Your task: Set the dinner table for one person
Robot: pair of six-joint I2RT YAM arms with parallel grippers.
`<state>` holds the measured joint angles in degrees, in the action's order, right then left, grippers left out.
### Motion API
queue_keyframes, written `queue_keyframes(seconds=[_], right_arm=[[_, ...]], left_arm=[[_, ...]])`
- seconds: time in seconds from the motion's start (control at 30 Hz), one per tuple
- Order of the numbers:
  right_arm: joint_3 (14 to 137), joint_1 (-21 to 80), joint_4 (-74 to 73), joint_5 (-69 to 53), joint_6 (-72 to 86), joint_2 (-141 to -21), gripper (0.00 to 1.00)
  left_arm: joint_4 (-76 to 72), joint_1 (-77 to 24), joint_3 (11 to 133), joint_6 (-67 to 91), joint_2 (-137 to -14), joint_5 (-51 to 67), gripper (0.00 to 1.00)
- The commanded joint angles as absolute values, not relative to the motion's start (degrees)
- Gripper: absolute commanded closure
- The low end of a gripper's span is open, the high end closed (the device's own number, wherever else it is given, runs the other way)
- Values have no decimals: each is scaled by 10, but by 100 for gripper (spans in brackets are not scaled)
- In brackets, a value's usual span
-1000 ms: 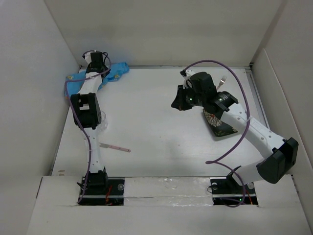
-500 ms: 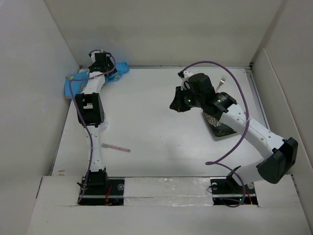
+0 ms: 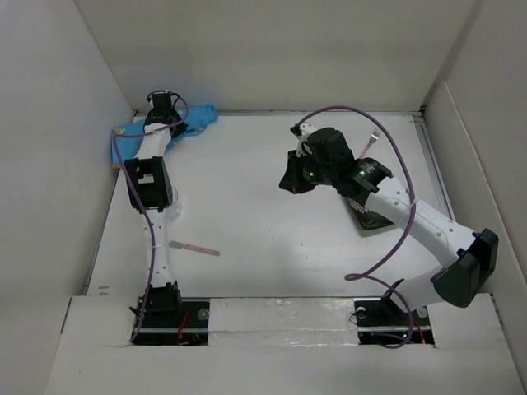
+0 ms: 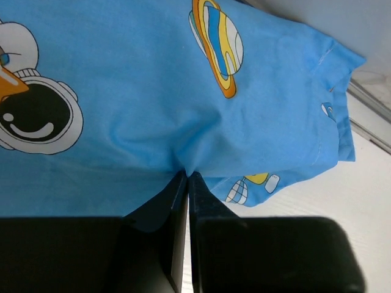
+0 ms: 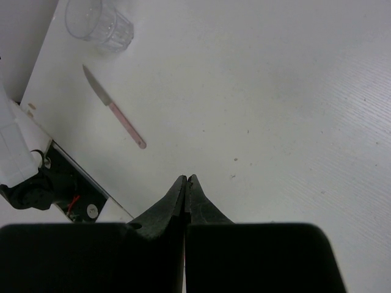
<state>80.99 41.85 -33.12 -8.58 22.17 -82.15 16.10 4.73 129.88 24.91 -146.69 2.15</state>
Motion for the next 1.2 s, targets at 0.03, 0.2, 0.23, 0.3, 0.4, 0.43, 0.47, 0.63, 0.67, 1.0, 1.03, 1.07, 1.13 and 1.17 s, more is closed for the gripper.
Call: queue_keyframes(seconds=[0.03, 0.2, 0.23, 0.3, 0.4, 0.43, 0.47, 0.63, 0.67, 1.0, 1.03, 1.07, 1.13, 1.17], right_arm=[[844, 425, -328, -63, 223, -822, 100], [854, 425, -323, -54, 215, -825, 100], [858, 425, -322, -48, 214, -824, 100], [861, 425, -322, -40, 208, -821, 100], [872, 425, -327, -17, 200, -811, 100], [874, 425, -329, -6, 199, -808, 100], [881, 425, -332, -4, 194, -805, 100], [898, 425, -339, 58, 193, -772, 100], [901, 425, -337, 67, 194, -765, 100], [859, 346, -315, 66, 213, -758, 34], [840, 339, -310, 62, 215, -760, 31], [825, 331, -289, 55, 218, -764, 30], [803, 309, -273, 27, 225, -779, 30], [776, 309, -252, 19, 234, -784, 34]], left_arm=[[164, 45, 1305, 250, -1442, 51, 100], [172, 3, 1294, 225, -1380, 47, 100], [173, -5, 1289, 217, -1349, 49, 100], [177, -23, 1281, 207, -1313, 54, 100], [191, -54, 1267, 194, -1242, 61, 100], [194, -60, 1263, 192, -1206, 75, 100], [204, -65, 1260, 192, -1192, 84, 100], [223, -79, 1267, 212, -1104, 224, 100], [224, -79, 1270, 219, -1097, 251, 100], [214, -98, 1231, 239, -1123, 331, 100], [200, -104, 1209, 248, -1138, 337, 100], [176, -110, 1199, 265, -1145, 322, 100], [151, -115, 1175, 286, -1170, 298, 100], [134, -120, 1171, 297, -1178, 293, 100]])
